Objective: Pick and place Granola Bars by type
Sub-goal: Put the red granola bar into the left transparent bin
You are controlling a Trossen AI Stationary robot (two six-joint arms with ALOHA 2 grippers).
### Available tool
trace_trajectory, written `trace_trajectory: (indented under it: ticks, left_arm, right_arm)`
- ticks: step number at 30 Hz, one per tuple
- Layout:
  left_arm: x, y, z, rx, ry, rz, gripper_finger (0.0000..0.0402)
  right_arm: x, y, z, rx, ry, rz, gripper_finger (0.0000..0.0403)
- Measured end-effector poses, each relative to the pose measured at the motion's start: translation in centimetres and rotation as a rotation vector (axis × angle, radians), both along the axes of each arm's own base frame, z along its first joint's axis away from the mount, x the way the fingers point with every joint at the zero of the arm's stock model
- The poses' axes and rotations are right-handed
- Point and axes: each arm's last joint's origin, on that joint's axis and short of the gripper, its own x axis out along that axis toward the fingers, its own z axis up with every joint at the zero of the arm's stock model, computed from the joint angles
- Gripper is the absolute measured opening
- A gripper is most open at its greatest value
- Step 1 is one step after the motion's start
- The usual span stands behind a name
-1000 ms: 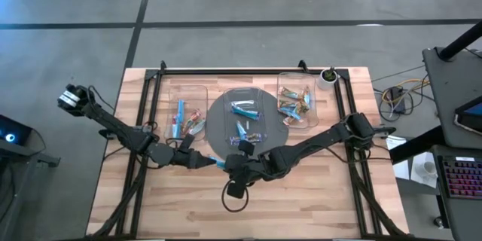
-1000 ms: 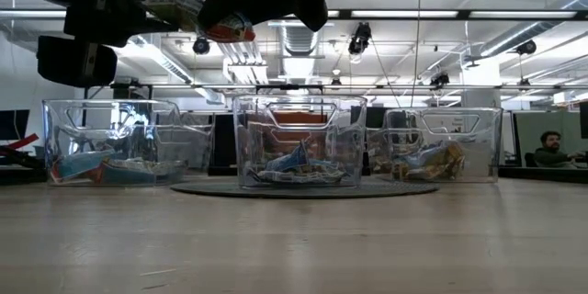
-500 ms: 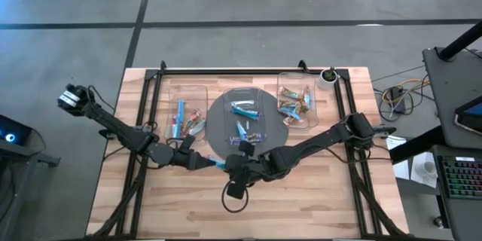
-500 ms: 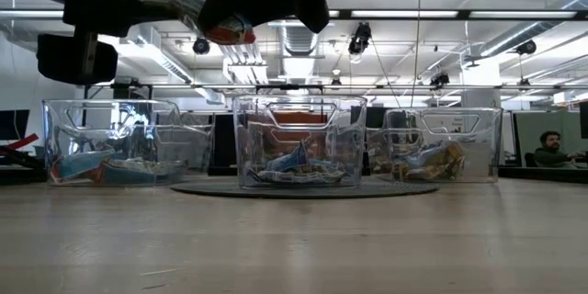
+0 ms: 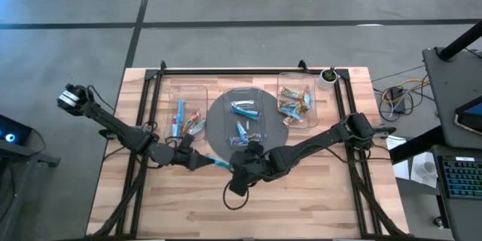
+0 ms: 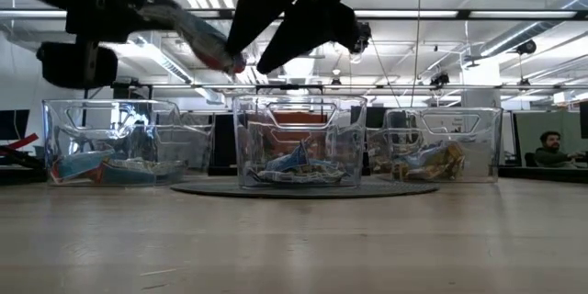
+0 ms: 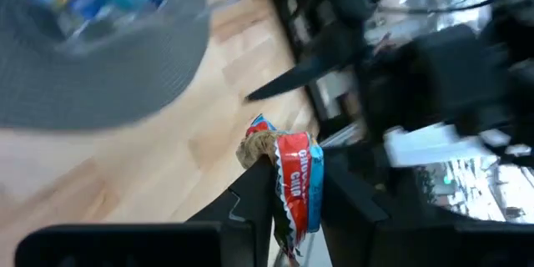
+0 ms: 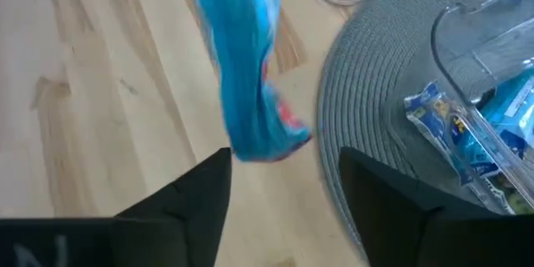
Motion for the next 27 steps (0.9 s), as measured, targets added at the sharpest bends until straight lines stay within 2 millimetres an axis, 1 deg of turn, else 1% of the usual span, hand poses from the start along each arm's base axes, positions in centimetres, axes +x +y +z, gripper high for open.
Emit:
trace_trajectory:
  ticks: [3, 5, 8, 12, 14, 16, 18, 20, 24, 27]
  left_arm:
    - [-0.3, 0.4, 1.5, 0.052, -0.053, 0.047, 0.0068]
    - [-0.7, 0.8, 2.5, 0.135, -0.03, 0.102, 0.0067]
    - [-1.8, 1.8, 4.1, 0.326, 0.102, 0.207, 0.0063]
    - [-3.9, 3.4, 7.2, 0.615, 0.342, 0.337, 0.0061]
    - [-4.7, 4.0, 8.6, 0.743, 0.431, 0.379, 0.006]
    - [-5.2, 4.4, 9.5, 0.846, 0.521, 0.385, 0.006]
    - [-5.3, 4.9, 9.6, 0.909, 0.615, 0.378, 0.006]
    - [-5.2, 5.2, 8.9, 0.933, 0.716, 0.348, 0.006]
    - [-4.7, 5.6, 6.5, 0.931, 0.906, 0.267, 0.006]
    - [-4.4, 5.8, 4.7, 0.935, 1.0, 0.228, 0.006]
  right_arm:
    - [-0.2, 0.2, 0.3, 0.002, -0.007, -0.001, 0.0227]
    - [-0.3, 0.3, 0.6, 0.009, -0.017, -0.014, 0.0231]
    - [-0.7, 0.3, 0.8, -0.002, -0.009, -0.038, 0.0232]
    - [-1.1, 0.1, 1.4, -0.021, -0.009, -0.053, 0.0233]
    - [-1.2, 0.1, 1.5, -0.023, -0.007, -0.052, 0.0233]
    - [-1.2, 0.1, 1.5, -0.026, 0.001, -0.051, 0.0233]
    - [-1.2, 0.0, 1.4, -0.027, 0.002, -0.053, 0.0233]
    - [-1.2, 0.0, 1.4, -0.027, 0.002, -0.054, 0.0233]
    - [-1.2, -0.2, 1.4, -0.039, -0.001, -0.063, 0.0233]
    - [-1.1, -0.3, 1.4, -0.041, -0.002, -0.067, 0.0233]
